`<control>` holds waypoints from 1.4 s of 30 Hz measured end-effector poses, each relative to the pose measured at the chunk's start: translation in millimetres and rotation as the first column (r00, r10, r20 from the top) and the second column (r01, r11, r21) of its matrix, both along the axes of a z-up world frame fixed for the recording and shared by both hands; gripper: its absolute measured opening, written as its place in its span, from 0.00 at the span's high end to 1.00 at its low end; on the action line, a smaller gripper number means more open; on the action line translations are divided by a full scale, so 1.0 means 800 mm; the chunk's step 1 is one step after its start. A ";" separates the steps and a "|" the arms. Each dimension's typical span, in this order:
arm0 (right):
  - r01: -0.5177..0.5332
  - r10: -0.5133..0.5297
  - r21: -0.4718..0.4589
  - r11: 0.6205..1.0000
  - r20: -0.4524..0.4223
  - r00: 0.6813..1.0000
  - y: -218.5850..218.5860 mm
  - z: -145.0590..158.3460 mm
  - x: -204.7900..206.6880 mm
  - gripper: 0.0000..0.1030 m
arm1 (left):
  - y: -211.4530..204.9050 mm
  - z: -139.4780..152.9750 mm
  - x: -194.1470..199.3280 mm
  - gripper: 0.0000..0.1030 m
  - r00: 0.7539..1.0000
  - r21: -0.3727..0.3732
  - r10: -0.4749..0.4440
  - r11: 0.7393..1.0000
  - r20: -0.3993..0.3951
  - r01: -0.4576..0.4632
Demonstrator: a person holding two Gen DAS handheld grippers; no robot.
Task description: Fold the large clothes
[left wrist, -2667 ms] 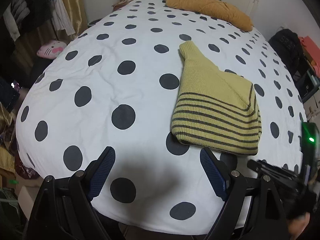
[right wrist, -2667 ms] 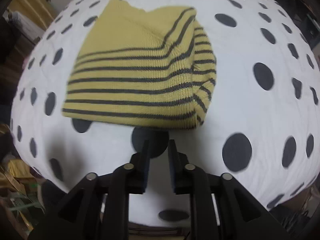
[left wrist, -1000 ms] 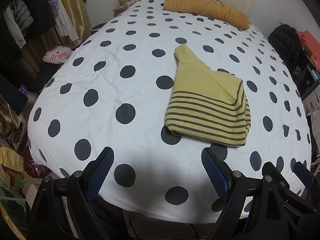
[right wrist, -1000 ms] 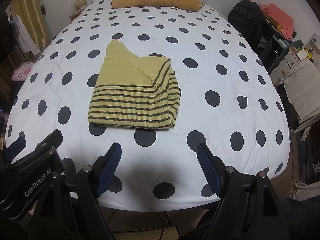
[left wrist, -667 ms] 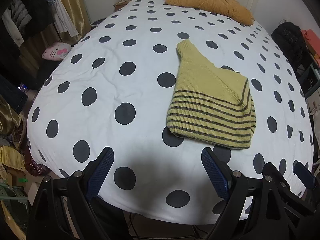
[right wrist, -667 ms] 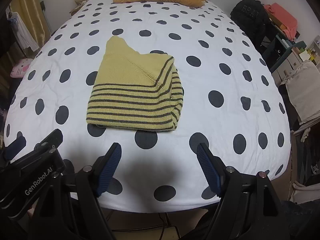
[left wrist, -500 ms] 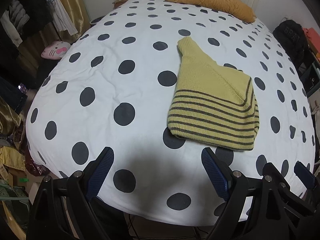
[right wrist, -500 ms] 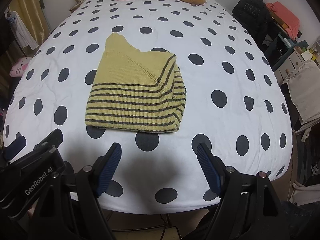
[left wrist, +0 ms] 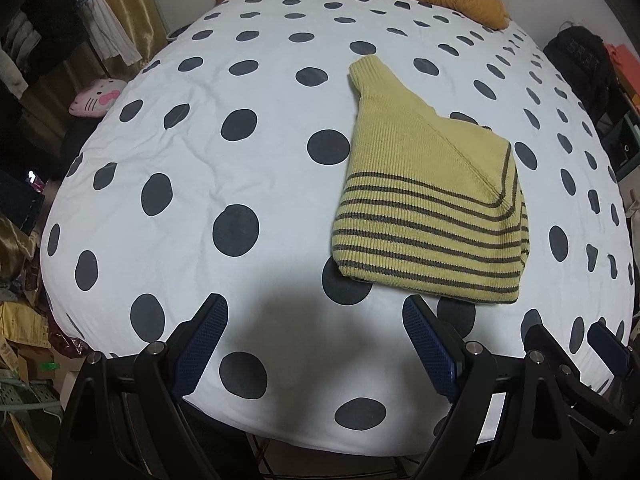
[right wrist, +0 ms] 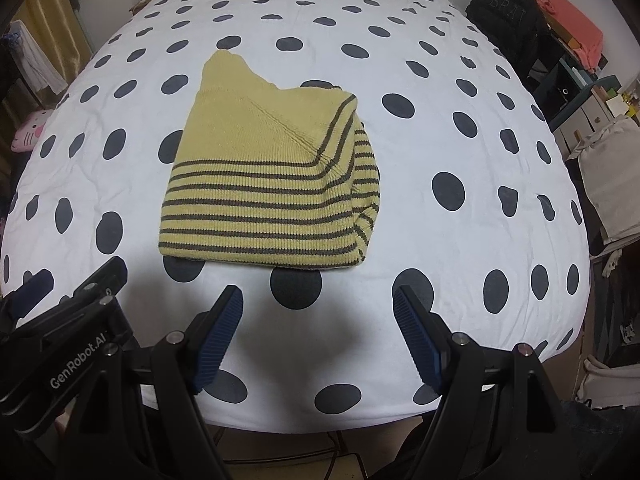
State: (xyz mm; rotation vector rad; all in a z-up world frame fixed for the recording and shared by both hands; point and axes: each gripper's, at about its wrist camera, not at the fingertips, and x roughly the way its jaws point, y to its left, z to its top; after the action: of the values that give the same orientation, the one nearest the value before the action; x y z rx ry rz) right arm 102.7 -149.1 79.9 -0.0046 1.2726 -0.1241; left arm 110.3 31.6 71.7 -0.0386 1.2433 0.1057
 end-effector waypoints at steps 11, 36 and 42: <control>0.005 -0.005 -0.006 1.000 -0.007 1.000 -0.012 -0.014 0.000 0.25 | -0.012 -0.020 0.002 0.13 1.000 -0.011 -0.022 1.000 -0.016 0.022; 0.008 -0.009 0.008 1.000 0.069 0.998 -0.023 -0.047 -0.024 0.25 | -0.018 -0.049 -0.017 0.13 0.999 -0.044 -0.044 0.998 0.029 0.045; 0.008 -0.009 0.011 1.000 0.085 0.996 -0.025 -0.058 -0.028 0.25 | -0.021 -0.058 -0.017 0.13 0.998 -0.033 -0.051 0.998 0.031 0.052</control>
State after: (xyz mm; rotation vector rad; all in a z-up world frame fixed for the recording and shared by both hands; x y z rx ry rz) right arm 80.5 -169.4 33.8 0.0153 1.1887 -0.1240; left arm 96.4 15.0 25.2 -0.0371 1.2155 0.0393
